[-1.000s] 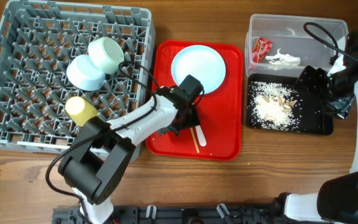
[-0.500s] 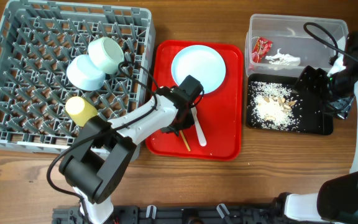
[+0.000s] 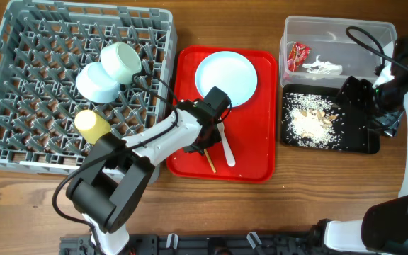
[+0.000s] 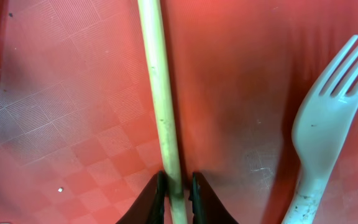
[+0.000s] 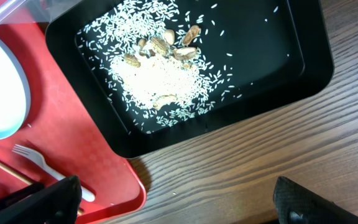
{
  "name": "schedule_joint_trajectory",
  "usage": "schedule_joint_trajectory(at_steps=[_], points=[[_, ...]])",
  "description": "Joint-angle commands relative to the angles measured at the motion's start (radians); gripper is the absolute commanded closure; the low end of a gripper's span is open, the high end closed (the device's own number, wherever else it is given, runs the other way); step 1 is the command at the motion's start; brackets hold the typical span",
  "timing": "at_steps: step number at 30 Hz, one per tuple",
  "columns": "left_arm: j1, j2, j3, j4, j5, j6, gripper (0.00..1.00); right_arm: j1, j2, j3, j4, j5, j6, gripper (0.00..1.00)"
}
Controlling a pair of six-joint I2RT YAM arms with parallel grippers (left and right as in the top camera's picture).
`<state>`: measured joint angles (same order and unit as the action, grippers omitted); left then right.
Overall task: Sort waste into correct bins and load items into the dishwasher rack
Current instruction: 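Grasp the wooden chopstick with the left gripper and carry it into the rack, then reach the left gripper back to the white fork on the red tray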
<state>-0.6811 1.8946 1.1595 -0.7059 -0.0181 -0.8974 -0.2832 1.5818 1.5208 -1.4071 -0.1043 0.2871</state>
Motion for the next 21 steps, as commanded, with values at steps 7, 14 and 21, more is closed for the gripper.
schedule_joint_trajectory(at_steps=[7, 14, 21], points=[[-0.001, 0.006, -0.003, -0.024, -0.013, 0.005, 0.96, 0.000, -0.019, 0.009, -0.005, -0.009, 0.001, 0.00], [0.065, -0.173, 0.192, -0.208, -0.032, 0.274, 0.96, 0.000, -0.019, 0.009, -0.007, -0.009, 0.001, 0.00], [0.346, -0.341, 0.195, -0.203, -0.033, 0.699, 0.96, 0.000, -0.019, 0.009, -0.007, -0.009, 0.001, 0.00]])
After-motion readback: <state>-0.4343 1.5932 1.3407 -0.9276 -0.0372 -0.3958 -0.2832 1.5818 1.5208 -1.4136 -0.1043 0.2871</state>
